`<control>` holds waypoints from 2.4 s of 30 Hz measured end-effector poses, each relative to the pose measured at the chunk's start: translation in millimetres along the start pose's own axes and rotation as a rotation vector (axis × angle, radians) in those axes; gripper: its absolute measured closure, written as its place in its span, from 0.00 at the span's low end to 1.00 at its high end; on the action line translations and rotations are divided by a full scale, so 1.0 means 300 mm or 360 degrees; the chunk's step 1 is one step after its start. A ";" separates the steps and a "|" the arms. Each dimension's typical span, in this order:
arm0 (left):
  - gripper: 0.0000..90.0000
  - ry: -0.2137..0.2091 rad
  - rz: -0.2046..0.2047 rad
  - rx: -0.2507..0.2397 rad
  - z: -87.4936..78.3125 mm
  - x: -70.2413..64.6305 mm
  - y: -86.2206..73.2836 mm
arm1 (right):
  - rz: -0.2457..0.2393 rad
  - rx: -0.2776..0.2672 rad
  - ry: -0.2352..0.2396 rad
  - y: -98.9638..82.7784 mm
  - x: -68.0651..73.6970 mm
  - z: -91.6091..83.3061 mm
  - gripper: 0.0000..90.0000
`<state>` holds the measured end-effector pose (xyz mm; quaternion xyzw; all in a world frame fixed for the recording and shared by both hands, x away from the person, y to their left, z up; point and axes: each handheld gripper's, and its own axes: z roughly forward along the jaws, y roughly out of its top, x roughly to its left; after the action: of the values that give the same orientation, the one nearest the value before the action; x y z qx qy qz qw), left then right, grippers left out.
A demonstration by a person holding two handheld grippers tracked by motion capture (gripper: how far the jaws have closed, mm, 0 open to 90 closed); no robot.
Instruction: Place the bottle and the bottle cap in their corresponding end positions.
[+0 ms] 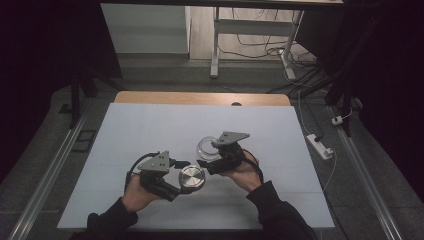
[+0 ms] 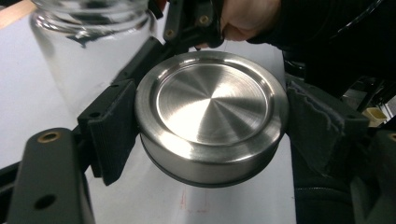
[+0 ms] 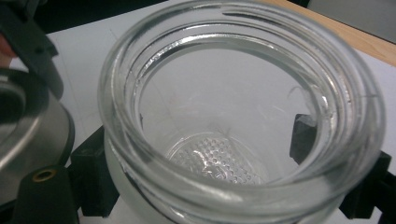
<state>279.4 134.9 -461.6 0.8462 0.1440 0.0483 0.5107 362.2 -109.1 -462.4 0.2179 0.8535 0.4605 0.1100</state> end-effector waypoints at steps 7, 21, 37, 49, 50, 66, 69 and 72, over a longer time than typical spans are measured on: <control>0.23 -0.0007 0.0016 0.0059 0.051 0.001 -0.034 | 0.0000 0.0005 -0.0036 0.007 -0.023 0.026 0.16; 0.23 0.0022 0.0043 0.0207 0.136 0.015 -0.075 | 0.0006 0.0019 -0.0090 0.025 -0.067 0.103 0.16; 0.23 0.0113 0.0026 0.0340 0.181 0.064 -0.120 | 0.0011 0.0010 -0.0132 0.063 -0.116 0.192 0.16; 0.23 0.0190 -0.0007 0.0461 0.220 0.093 -0.145 | 0.0016 0.0051 -0.0171 0.067 -0.152 0.277 0.16; 0.23 0.0194 -0.0010 0.0470 0.222 0.096 -0.147 | 0.0021 0.0056 -0.0178 0.066 -0.155 0.283 0.16; 0.23 0.0189 -0.0047 0.0488 0.235 0.115 -0.158 | 0.0034 0.0117 -0.0206 0.035 -0.179 0.362 0.15; 0.23 0.0186 -0.0040 0.0489 0.234 0.116 -0.160 | 0.0036 0.0131 -0.0206 0.037 -0.179 0.363 0.15; 0.19 0.0196 -0.0055 0.0484 0.232 0.115 -0.161 | 0.0041 0.0139 -0.0207 0.039 -0.179 0.362 0.15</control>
<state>318.9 106.9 -539.2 0.9066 0.1952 0.0691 0.3678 454.8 -48.6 -513.4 0.2629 0.8610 0.4090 0.1495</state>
